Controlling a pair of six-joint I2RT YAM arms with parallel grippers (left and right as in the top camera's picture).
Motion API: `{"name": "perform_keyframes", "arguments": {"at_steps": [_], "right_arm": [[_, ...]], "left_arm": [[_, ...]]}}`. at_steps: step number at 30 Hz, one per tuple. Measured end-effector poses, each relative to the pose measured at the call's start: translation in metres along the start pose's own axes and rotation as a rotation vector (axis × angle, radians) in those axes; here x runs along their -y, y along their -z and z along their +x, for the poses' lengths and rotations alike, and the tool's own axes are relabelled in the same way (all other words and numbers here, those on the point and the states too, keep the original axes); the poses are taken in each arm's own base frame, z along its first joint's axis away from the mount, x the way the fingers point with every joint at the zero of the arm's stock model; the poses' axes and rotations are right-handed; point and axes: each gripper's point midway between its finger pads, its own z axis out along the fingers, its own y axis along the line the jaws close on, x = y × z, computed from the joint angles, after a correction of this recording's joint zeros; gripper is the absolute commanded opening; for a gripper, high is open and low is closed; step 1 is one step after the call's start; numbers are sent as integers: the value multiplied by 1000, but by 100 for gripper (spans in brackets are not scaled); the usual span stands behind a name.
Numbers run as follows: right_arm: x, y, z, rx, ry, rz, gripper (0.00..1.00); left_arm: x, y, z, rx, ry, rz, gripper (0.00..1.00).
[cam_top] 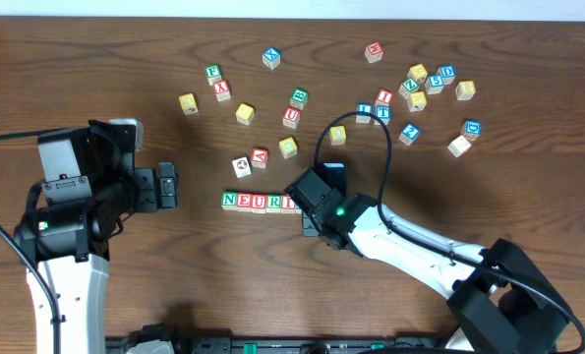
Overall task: Spell out NEURIPS
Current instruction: 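Push the S block left against the P block with the right gripper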
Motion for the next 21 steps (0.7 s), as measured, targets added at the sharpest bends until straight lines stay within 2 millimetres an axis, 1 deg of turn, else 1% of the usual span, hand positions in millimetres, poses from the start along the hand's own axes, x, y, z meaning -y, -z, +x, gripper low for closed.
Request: {"name": "perform_keyframes", "arguments": {"at_steps": [10, 21], "right_arm": [[0, 0, 0, 1, 11, 1, 15], [-9, 0, 9, -51, 11, -52, 15]], "left_arm": [[0, 0, 0, 0, 0, 0, 99], [0, 0, 0, 0, 0, 0, 99]]}}
